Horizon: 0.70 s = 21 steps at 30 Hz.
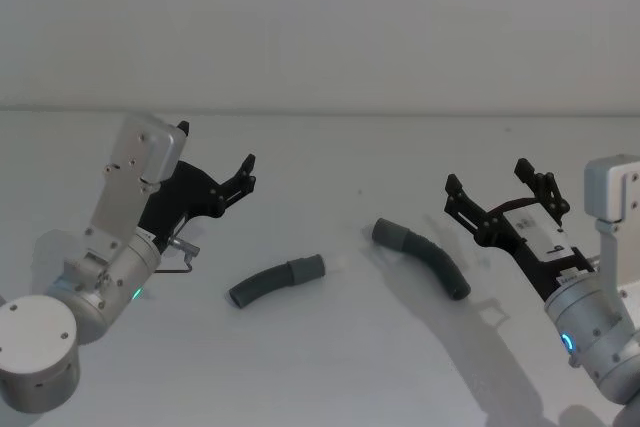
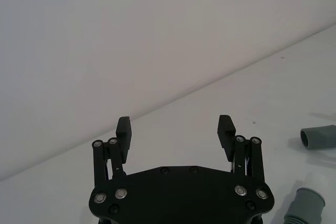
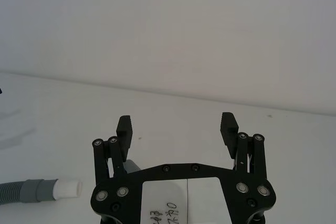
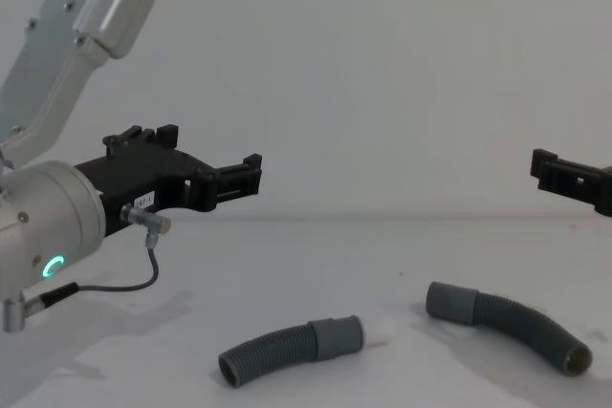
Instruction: Use both hands to pick up one end of the pipe from the table, align the ends, and insert them.
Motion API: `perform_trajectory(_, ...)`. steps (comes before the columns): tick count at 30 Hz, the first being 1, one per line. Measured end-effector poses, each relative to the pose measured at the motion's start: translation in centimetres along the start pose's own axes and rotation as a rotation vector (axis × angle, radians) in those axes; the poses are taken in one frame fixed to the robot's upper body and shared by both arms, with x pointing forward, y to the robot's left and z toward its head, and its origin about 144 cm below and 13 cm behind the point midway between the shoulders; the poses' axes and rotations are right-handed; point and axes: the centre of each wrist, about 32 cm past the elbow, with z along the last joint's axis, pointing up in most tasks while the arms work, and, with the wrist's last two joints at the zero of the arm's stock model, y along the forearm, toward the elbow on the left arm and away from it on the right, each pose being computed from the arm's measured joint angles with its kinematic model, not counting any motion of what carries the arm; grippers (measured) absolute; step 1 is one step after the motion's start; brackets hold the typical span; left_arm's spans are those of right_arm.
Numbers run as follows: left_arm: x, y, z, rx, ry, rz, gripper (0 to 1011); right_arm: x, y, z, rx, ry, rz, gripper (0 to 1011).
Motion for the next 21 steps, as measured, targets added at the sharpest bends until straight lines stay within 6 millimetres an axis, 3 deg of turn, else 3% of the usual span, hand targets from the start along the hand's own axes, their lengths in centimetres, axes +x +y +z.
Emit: perform_trajectory(21, 0.0, 0.0, 0.0, 0.0, 0.0, 0.0, 1001, 0.0, 0.0, 0.0, 0.0, 0.0, 0.0, 1000)
